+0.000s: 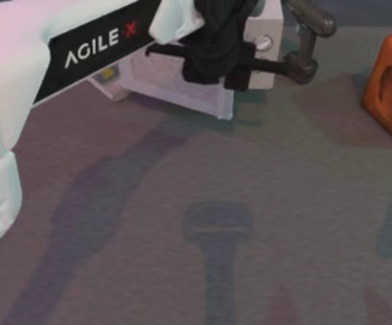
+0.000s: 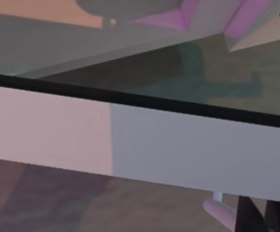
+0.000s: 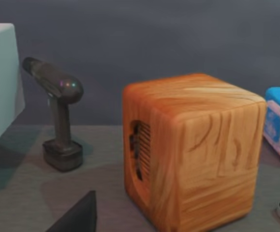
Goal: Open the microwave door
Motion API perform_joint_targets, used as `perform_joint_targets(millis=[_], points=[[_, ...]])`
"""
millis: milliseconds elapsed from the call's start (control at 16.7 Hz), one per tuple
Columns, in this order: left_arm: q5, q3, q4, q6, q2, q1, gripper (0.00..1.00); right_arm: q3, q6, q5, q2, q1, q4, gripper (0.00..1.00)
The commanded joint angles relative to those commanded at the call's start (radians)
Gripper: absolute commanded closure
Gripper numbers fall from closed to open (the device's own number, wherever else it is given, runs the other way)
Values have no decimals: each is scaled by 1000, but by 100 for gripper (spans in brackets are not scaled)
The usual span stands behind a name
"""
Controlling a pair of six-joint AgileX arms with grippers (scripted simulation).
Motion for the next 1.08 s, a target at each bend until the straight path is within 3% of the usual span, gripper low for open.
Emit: perform_joint_targets(millis=[1080], points=[[16, -45, 24, 30, -29, 4, 100, 0, 0, 0, 0, 0, 0, 0]])
